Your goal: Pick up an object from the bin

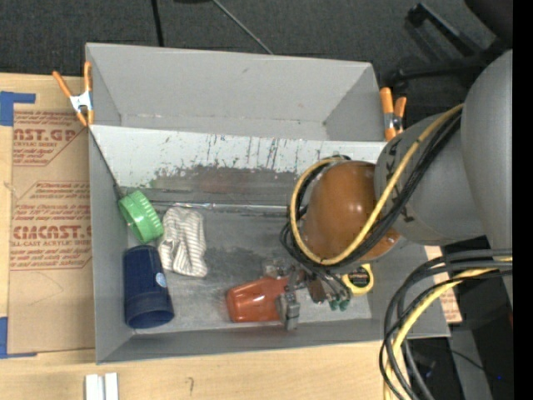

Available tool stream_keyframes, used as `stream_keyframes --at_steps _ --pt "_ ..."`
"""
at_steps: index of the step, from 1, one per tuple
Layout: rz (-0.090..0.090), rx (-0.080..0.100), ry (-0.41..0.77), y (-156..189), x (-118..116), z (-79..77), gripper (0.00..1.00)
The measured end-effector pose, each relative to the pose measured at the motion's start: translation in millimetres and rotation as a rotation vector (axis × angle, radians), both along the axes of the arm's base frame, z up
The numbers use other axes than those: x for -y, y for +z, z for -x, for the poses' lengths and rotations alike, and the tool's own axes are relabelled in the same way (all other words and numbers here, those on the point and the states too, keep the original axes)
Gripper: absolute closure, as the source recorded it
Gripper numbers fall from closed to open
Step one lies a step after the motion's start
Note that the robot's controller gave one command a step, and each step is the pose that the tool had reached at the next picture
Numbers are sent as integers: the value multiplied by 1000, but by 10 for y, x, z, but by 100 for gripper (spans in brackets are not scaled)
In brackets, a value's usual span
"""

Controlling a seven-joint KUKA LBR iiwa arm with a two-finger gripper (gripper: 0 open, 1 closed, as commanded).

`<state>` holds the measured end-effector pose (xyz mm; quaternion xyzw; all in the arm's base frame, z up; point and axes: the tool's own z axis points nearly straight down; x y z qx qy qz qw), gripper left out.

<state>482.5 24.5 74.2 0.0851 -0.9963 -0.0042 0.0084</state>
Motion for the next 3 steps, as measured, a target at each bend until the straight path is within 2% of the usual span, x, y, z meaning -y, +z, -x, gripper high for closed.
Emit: stream_keyframes --at_steps 1,2,3 --pt "6 17 -35 302 -98 -36 100" --pt "7 18 -19 286 -141 -44 100" --pt "7 10 -9 741 -120 -64 100"
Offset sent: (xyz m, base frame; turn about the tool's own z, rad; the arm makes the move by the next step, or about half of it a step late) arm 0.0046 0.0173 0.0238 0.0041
